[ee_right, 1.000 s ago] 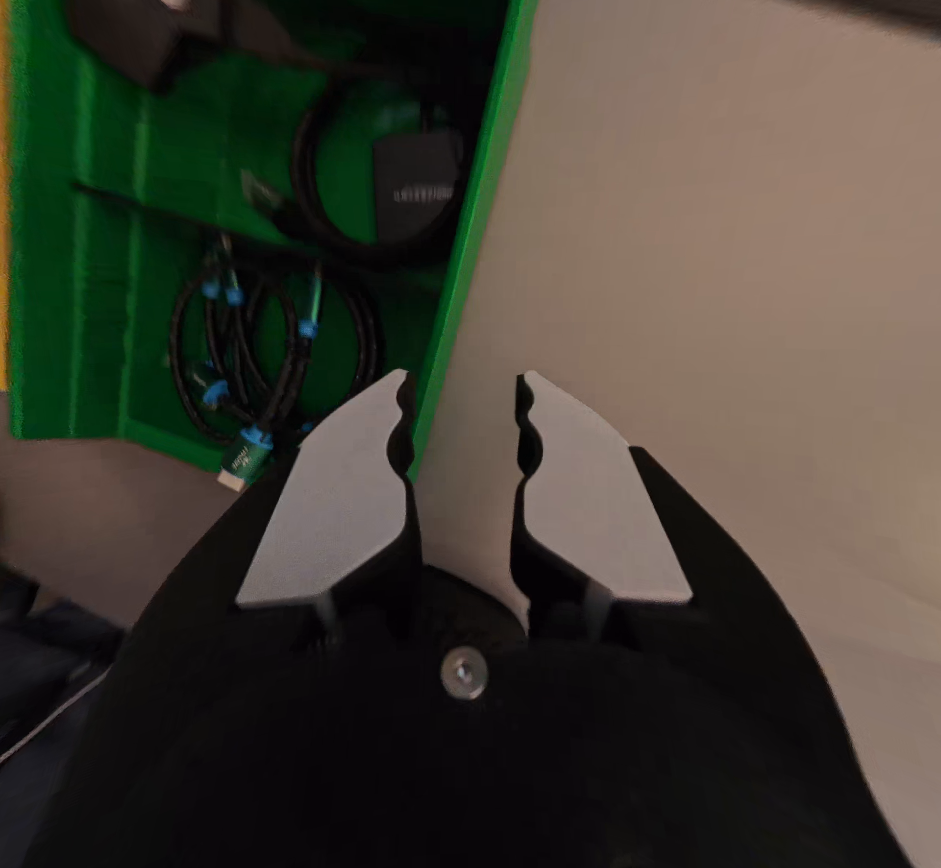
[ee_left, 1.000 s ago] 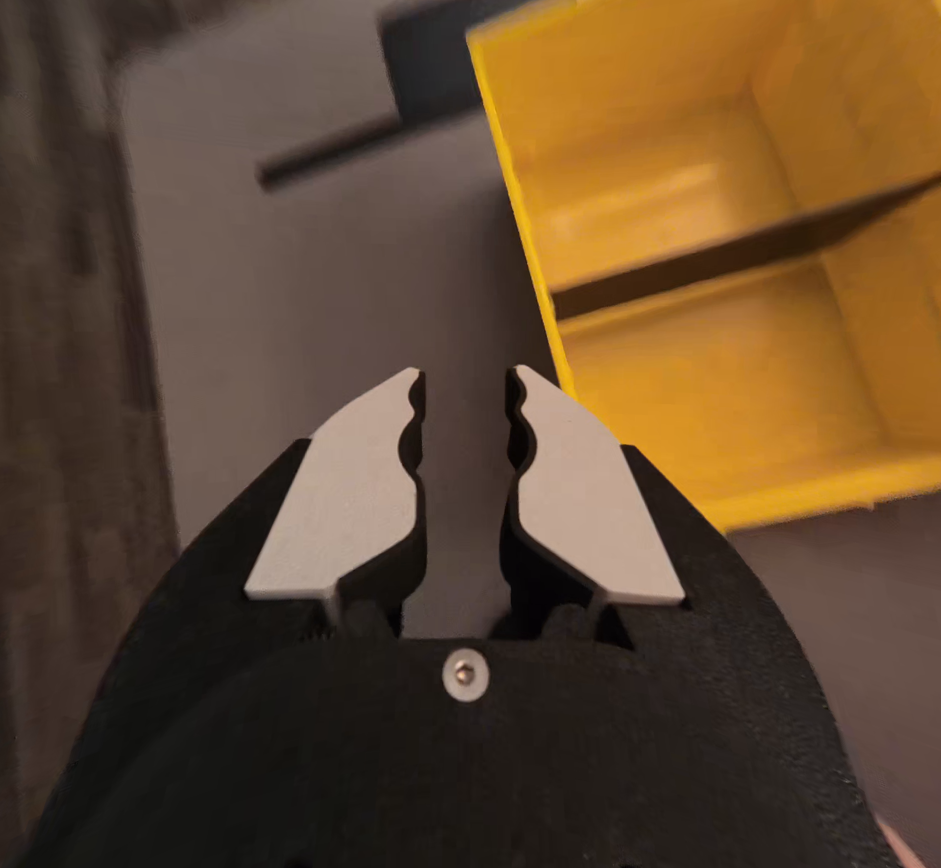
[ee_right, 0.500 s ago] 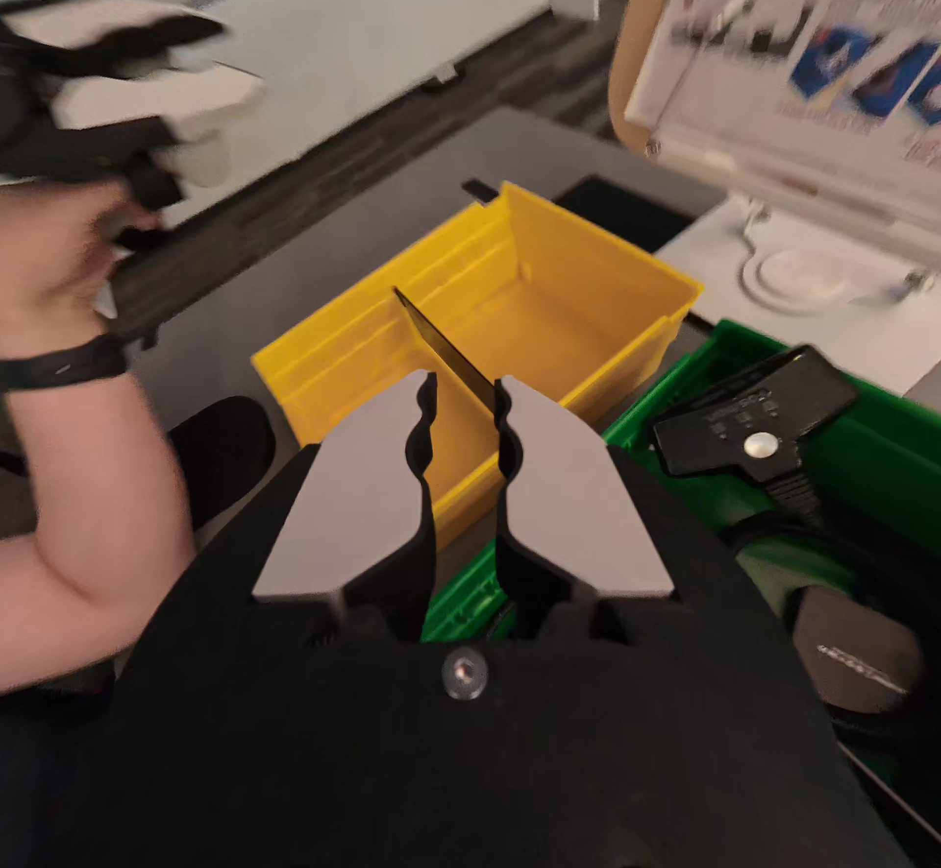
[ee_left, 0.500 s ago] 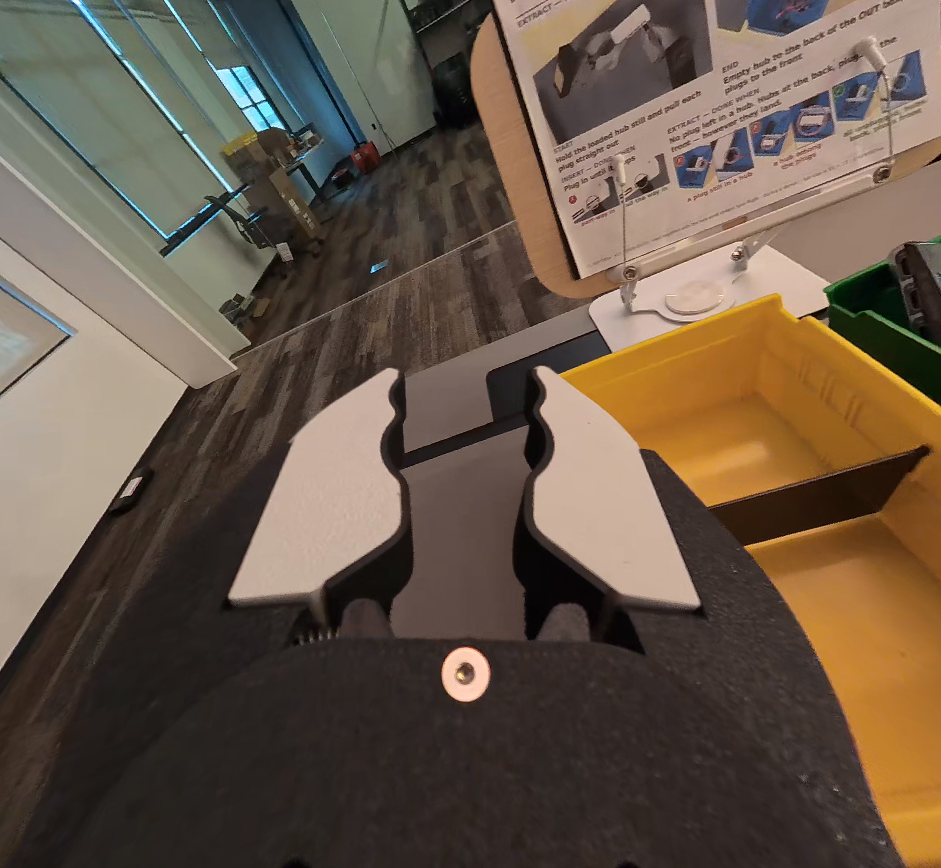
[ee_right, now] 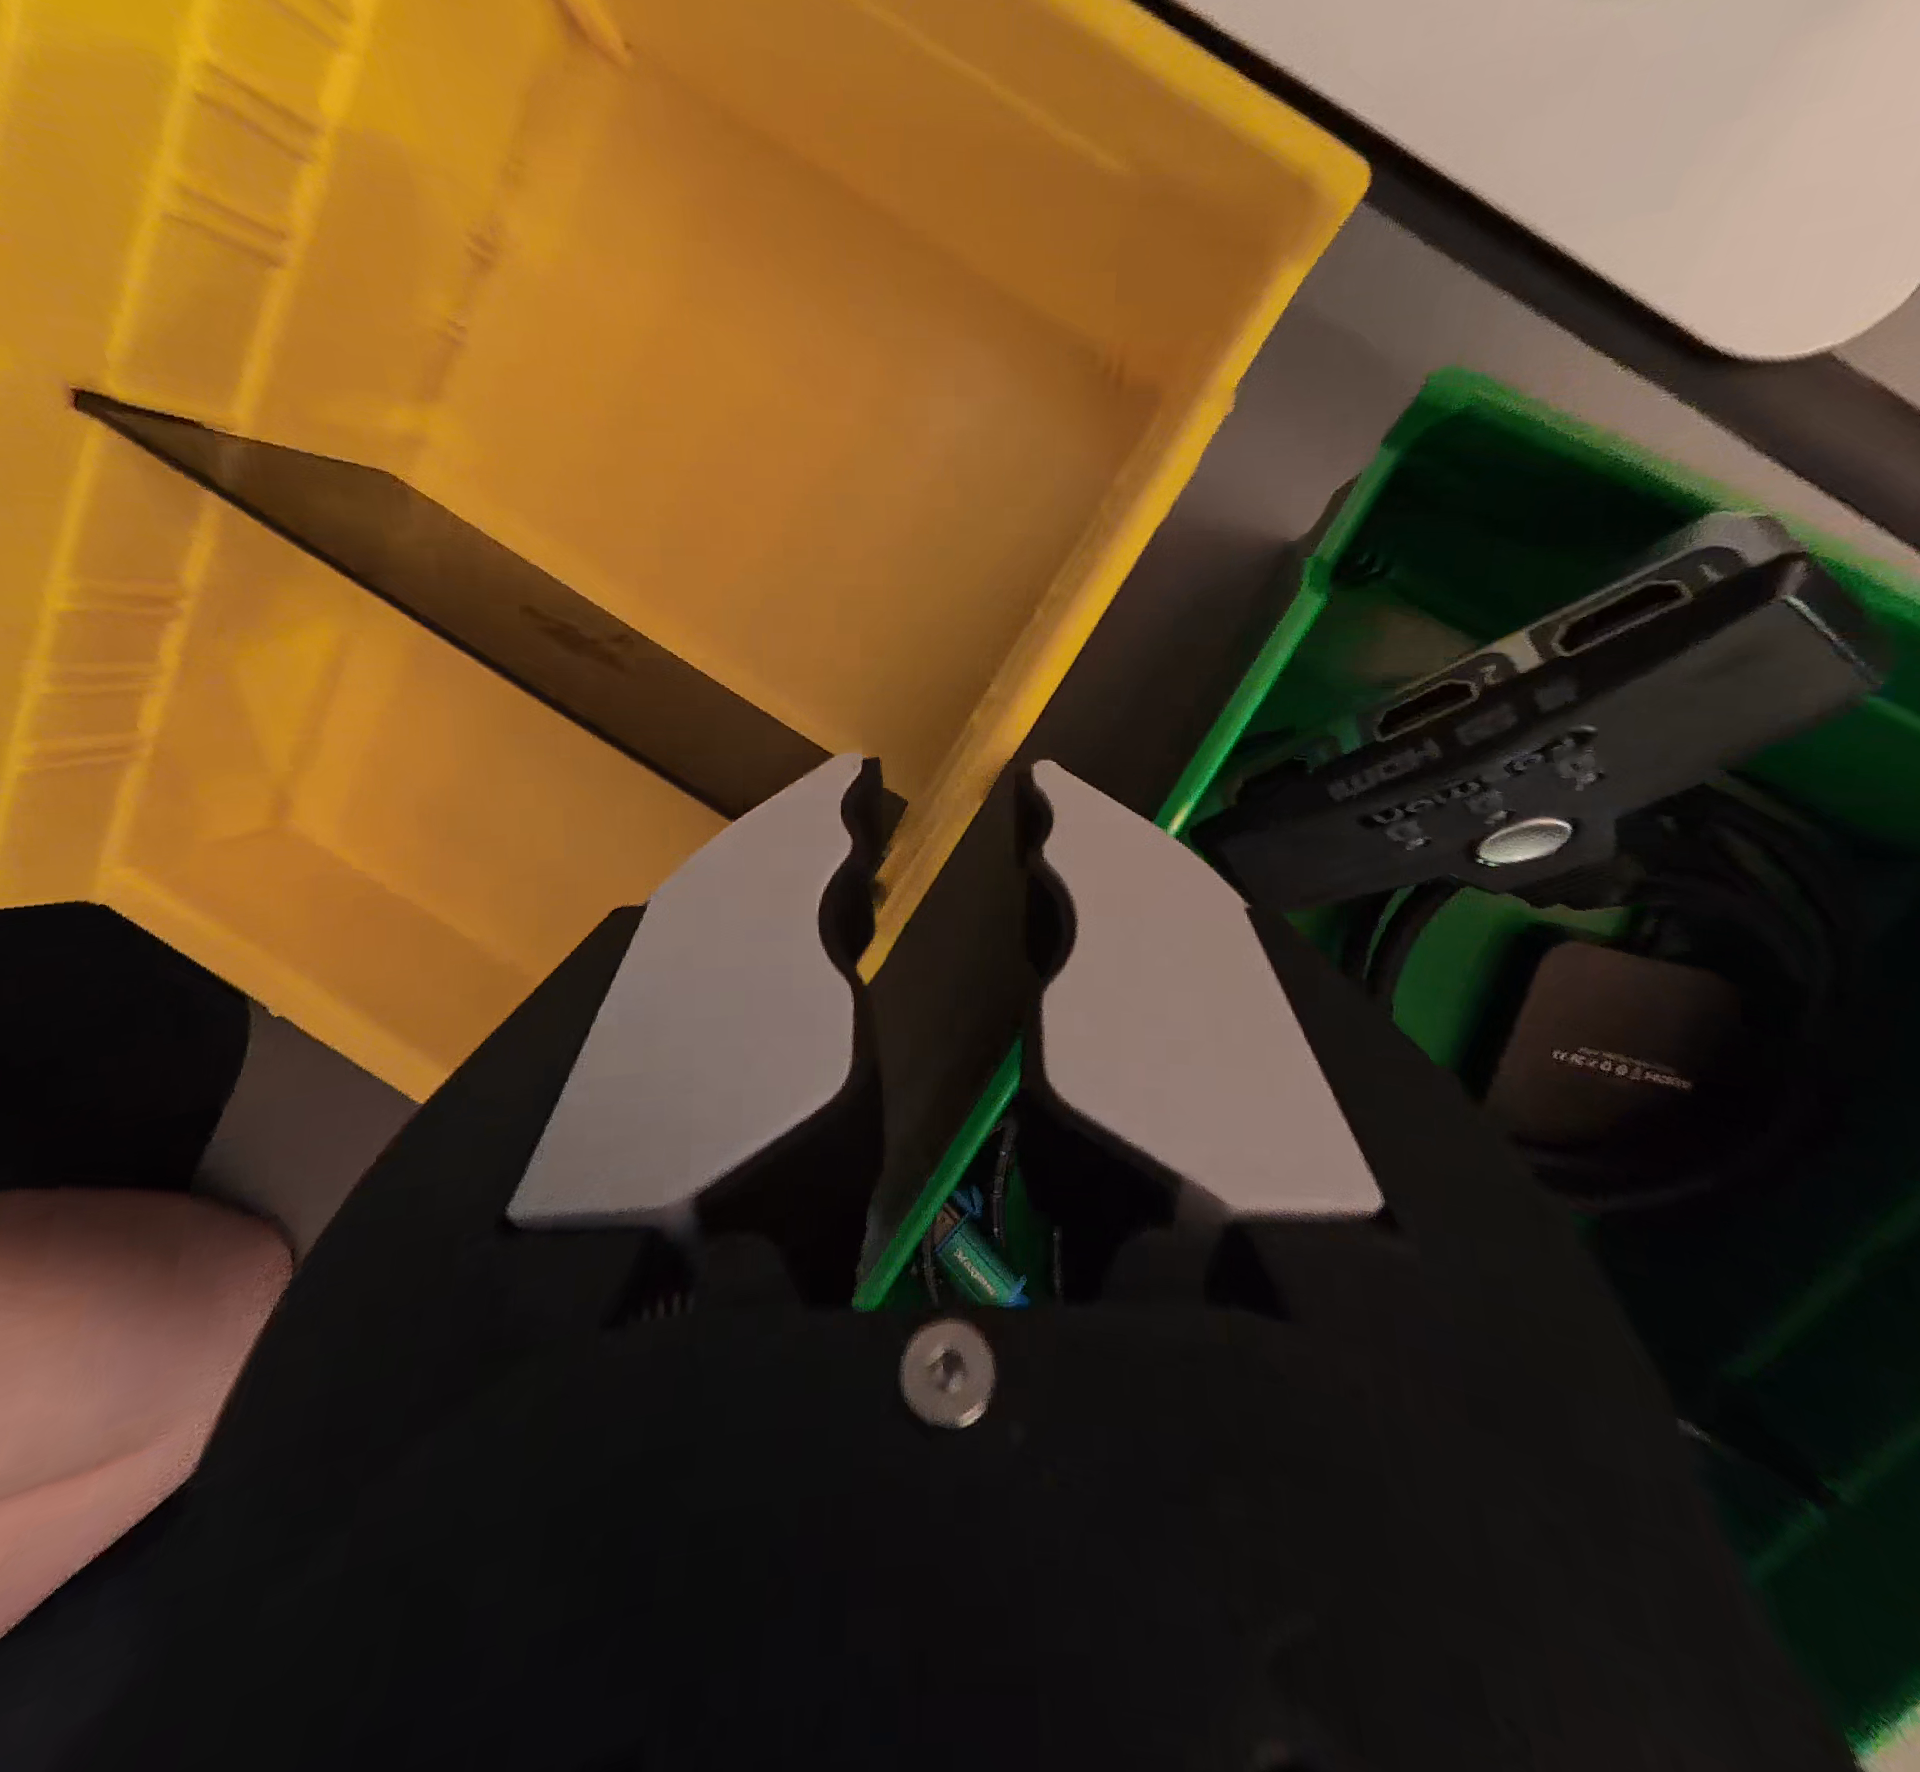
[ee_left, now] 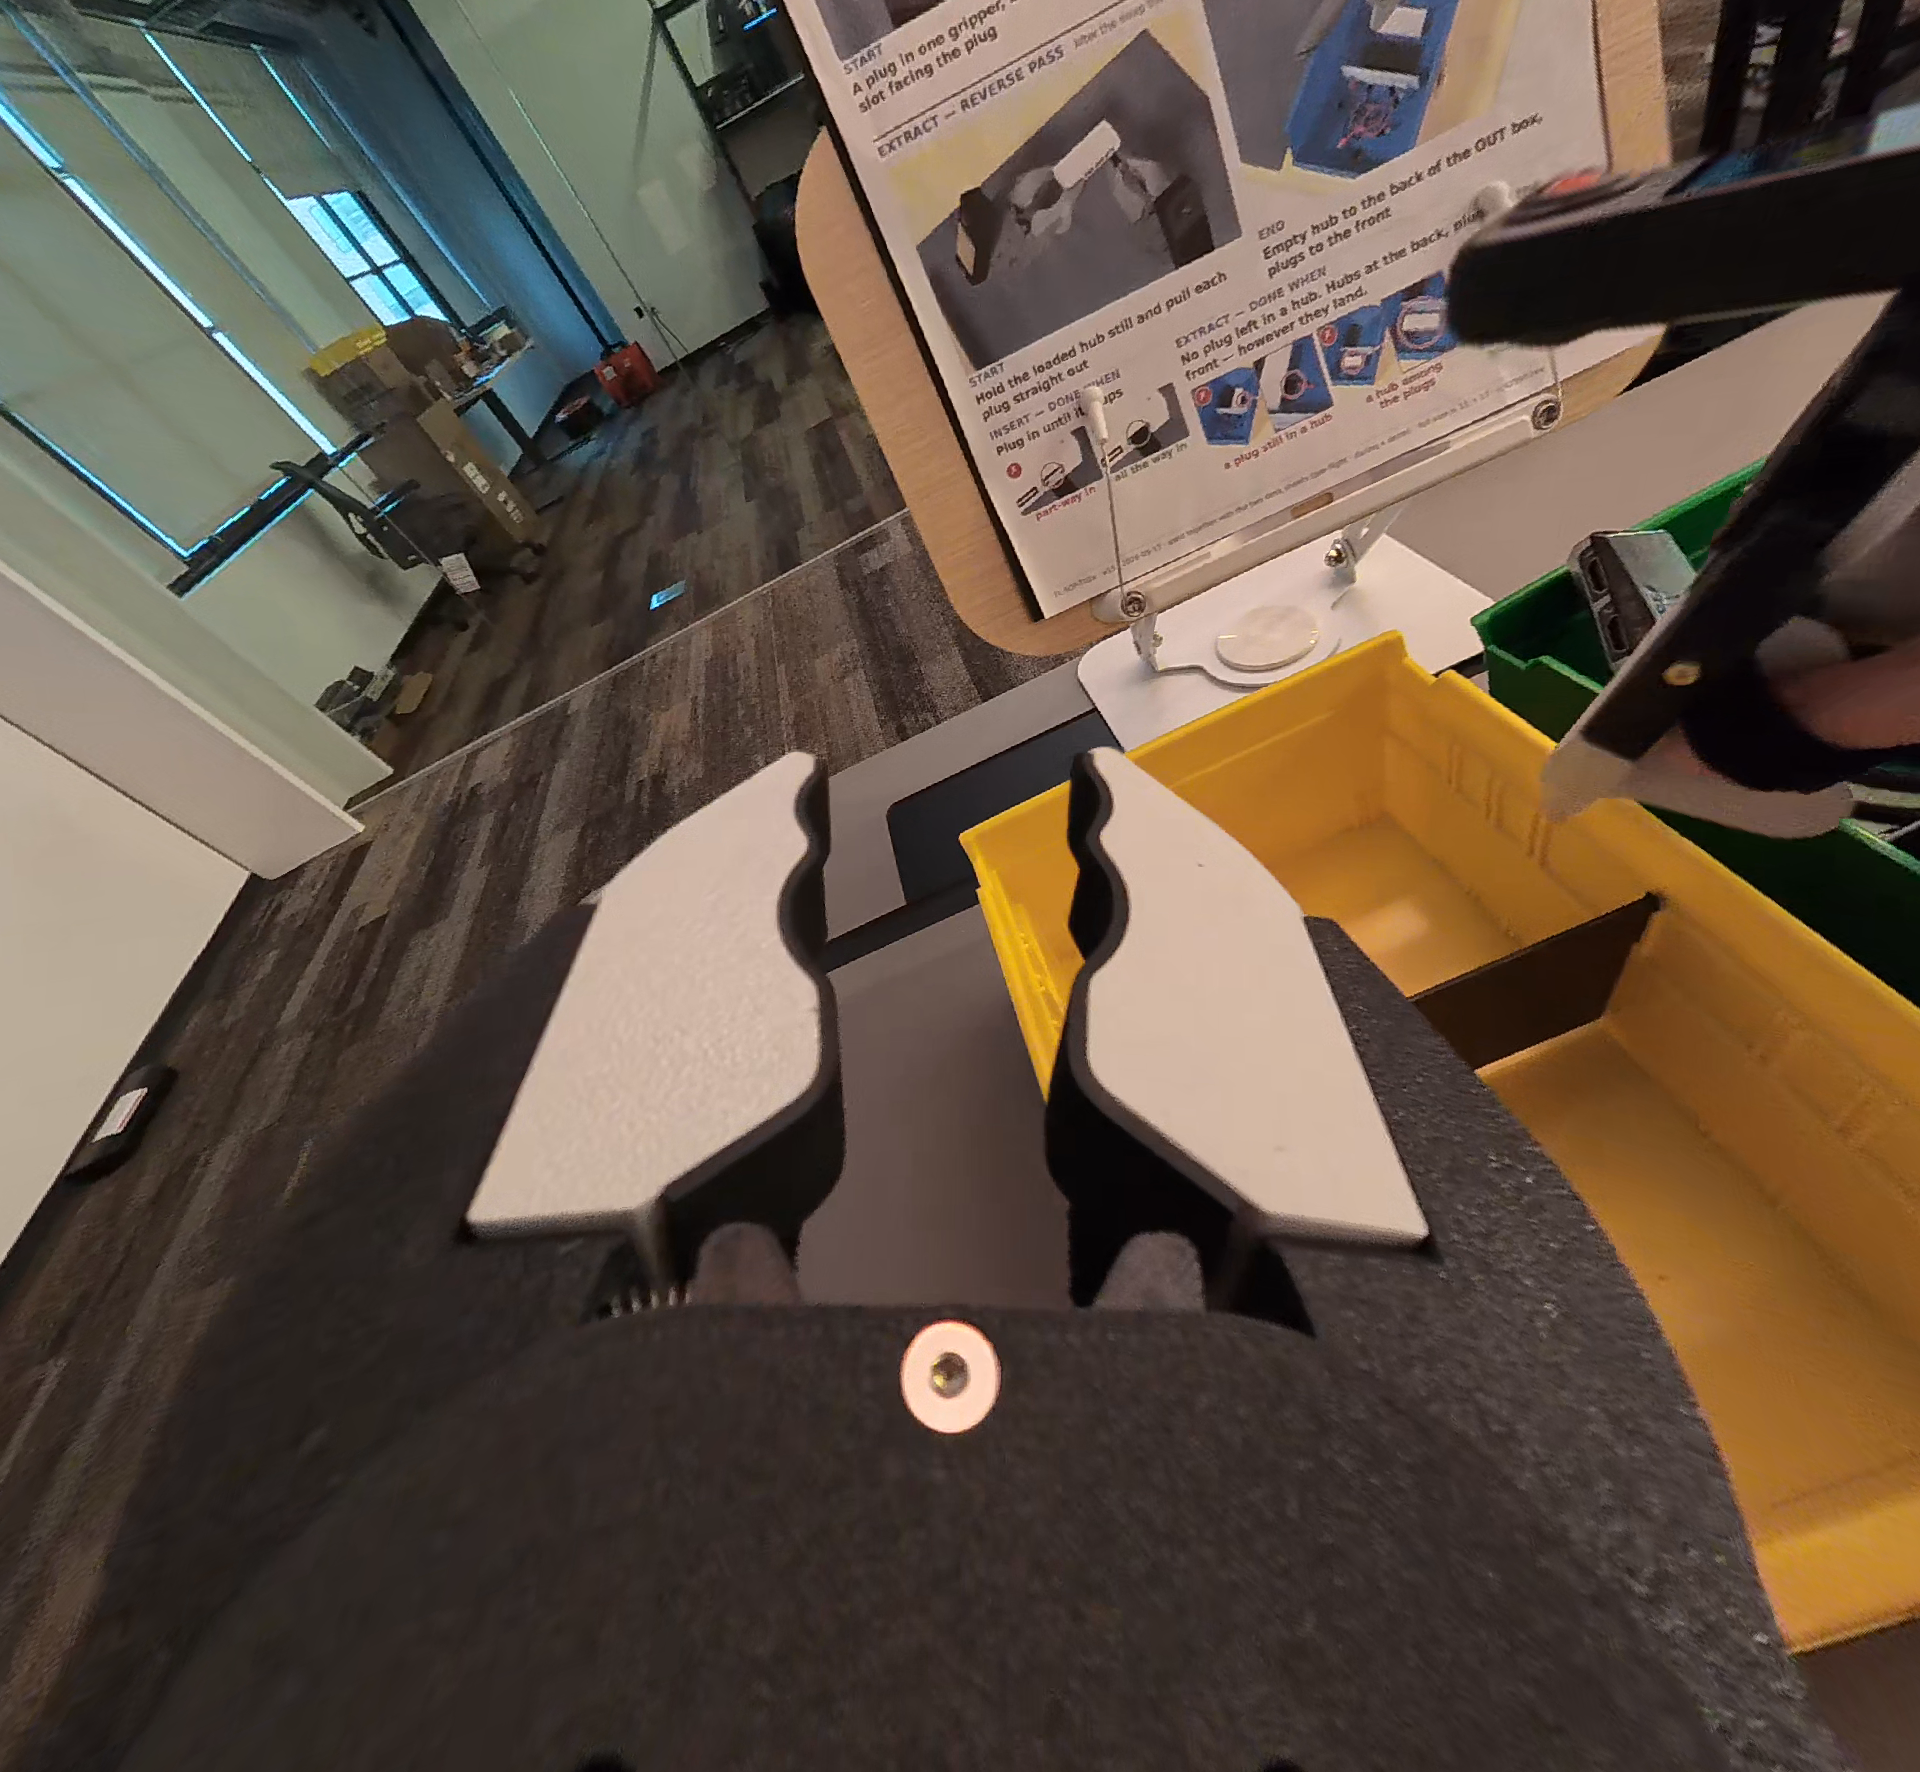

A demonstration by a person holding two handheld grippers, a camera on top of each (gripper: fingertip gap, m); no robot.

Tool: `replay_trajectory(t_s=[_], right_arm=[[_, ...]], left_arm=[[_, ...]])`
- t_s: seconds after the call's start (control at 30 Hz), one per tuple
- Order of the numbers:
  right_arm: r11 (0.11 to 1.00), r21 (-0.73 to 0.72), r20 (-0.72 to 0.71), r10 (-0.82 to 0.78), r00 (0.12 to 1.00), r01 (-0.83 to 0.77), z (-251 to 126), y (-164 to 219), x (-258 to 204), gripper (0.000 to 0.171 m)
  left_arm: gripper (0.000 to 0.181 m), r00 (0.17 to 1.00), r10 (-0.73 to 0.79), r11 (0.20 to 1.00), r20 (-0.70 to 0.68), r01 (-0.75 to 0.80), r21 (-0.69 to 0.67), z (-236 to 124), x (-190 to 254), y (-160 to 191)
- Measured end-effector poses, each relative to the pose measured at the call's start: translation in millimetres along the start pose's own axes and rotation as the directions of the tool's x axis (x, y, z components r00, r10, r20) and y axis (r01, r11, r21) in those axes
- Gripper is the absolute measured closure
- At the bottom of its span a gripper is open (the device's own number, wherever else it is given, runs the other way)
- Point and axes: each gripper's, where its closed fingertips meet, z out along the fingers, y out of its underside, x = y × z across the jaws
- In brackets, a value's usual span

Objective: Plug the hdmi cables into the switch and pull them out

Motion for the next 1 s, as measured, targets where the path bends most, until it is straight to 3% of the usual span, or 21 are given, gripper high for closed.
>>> replay_trajectory(t_s=[0.1,0.33,0.43,0.67,0.73,0.83,0.9,1.0], right_arm=[[0.996,-0.086,-0.022,0.03,0.999,-0.032,16.6,3.0,0.9,0.146],[0.986,-0.129,-0.074,0.099,0.992,-0.108,37.6,-16.9,-4.8,0.151],[0.988,-0.132,-0.075,0.071,0.995,-0.08,50.1,-25.3,-9.2,0.163],[0.974,-0.214,-0.085,0.056,0.995,-0.073,73.5,-23.9,-6.7,0.165],[0.972,-0.228,-0.076,0.047,0.996,-0.064,73.2,-23.4,-7.0,0.165],[0.955,-0.252,0.018,0.167,0.986,-0.157,69.0,-22.2,-15.8,0.167],[0.951,-0.274,0.036,0.161,0.986,-0.145,63.6,-20.1,-18.1,0.167],[0.949,-0.295,-0.004,0.113,0.994,-0.109,51.2,-22.1,-18.9,0.168]], left_arm=[[0.138,1.0,-0.002,1.0,-0.009,0.002,-0.004,1.2,0.8,1.4],[0.139,1.0,-0.02,1.0,-0.018,0.02,0.005,-1.6,-1.2,1.3],[0.141,1.0,-0.017,1.0,-0.018,0.017,0.006,-2.7,-1.9,1.8],[0.142,1.0,-0.03,0.999,-0.007,0.03,0.023,-8.1,-8.6,1.4],[0.143,0.999,-0.034,0.999,-0.003,0.034,0.026,-9.8,-9.9,0.8],[0.143,0.999,-0.039,0.999,0.027,0.039,-0.016,-18.9,-13.1,3.3],[0.155,0.983,-0.175,0.982,0.058,0.178,-0.061,-36.3,-19.0,4.9],[0.156,0.911,-0.389,0.915,-0.137,0.399,0.054,-74.7,-7.0,-27.0]])
